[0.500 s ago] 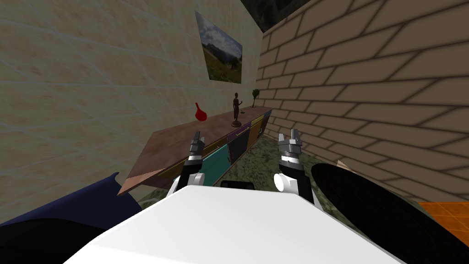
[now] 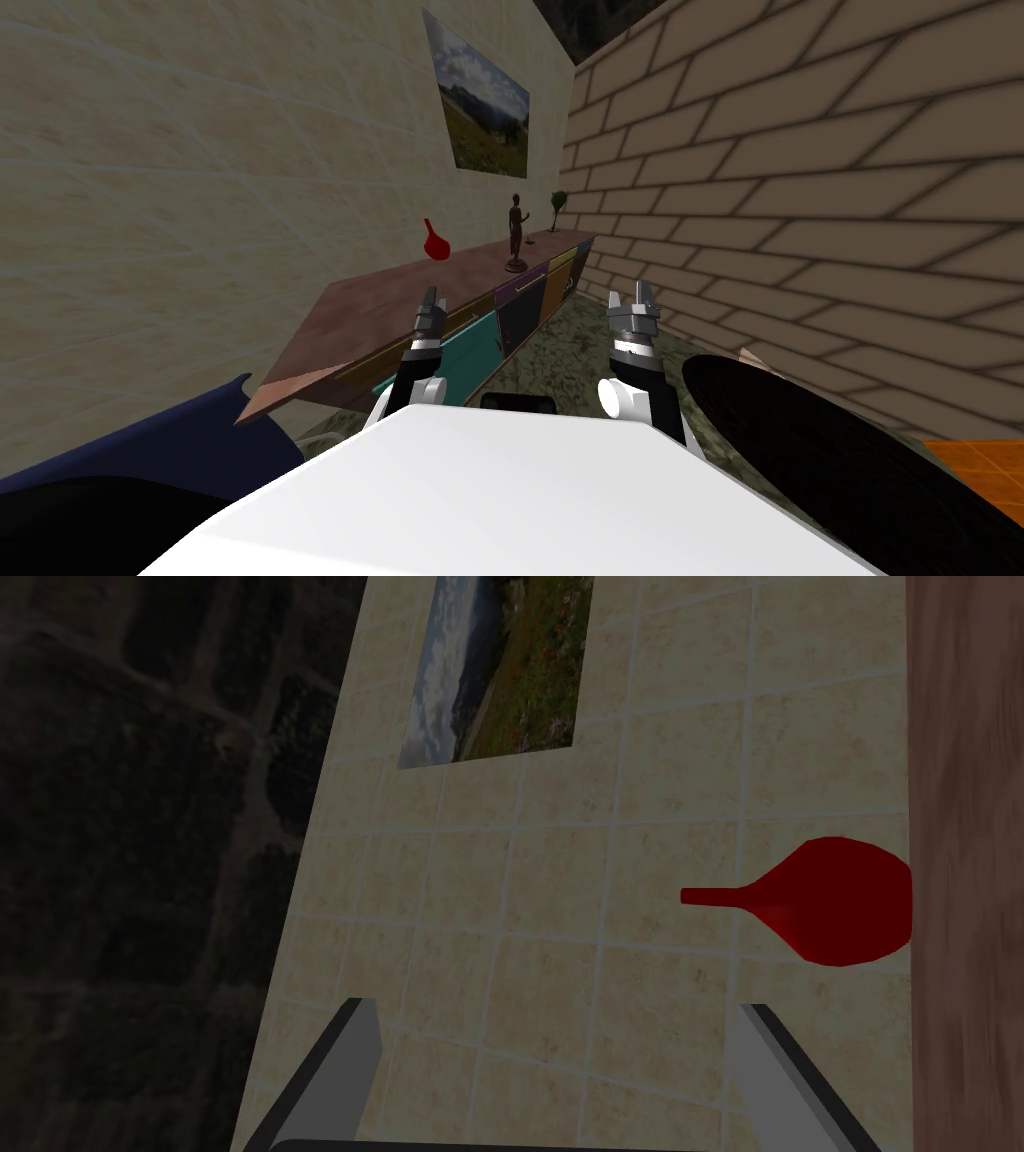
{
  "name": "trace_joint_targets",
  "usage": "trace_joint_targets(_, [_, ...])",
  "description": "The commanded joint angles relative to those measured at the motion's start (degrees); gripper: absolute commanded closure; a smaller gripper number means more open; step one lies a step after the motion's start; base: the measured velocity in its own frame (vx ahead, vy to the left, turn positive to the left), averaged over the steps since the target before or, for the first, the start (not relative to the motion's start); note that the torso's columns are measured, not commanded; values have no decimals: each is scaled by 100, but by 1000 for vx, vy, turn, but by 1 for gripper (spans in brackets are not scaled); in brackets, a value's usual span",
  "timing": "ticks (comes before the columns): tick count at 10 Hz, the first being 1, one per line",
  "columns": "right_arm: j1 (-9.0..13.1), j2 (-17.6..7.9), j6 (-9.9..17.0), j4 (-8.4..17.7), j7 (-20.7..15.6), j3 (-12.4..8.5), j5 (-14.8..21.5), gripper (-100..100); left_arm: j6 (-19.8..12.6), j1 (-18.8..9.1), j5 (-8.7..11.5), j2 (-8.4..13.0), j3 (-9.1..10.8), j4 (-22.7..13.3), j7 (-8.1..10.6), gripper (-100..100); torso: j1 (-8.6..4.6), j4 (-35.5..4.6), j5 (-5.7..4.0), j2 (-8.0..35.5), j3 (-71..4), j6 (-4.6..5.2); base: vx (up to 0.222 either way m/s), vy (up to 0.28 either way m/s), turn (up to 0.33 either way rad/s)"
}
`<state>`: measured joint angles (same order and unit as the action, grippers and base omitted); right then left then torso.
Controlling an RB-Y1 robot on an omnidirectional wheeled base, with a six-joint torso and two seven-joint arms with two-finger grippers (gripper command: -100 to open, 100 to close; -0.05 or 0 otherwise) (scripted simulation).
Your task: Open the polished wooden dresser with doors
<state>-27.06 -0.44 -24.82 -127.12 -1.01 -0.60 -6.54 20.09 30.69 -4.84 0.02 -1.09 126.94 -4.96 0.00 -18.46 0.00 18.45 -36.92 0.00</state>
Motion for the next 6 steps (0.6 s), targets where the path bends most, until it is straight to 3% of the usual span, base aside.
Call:
trace_joint_targets(1, [0,0,0,0,0,0,0,0,0,0,0,0,0,0,0,0,0,-423,0,424,-844,0,0,0,0])
trace_joint_targets(4, [0,0,0,0,0,0,0,0,15,-14,0,0,0,20,-1,0,7,-1680,9,1687,-3383,-1,0,0,0])
trace_joint_targets(5, [0,0,0,-1,0,0,0,0,-32,-9,16,187,18,36,3,-100,9,-2107,6,2107,-4232,-1,25,-19,29])
trace_joint_targets(6, [-1,1,0,2,0,0,0,0,-82,-4,34,311,37,53,7,-100,19,-2278,20,2279,-4634,-1,29,-46,51])
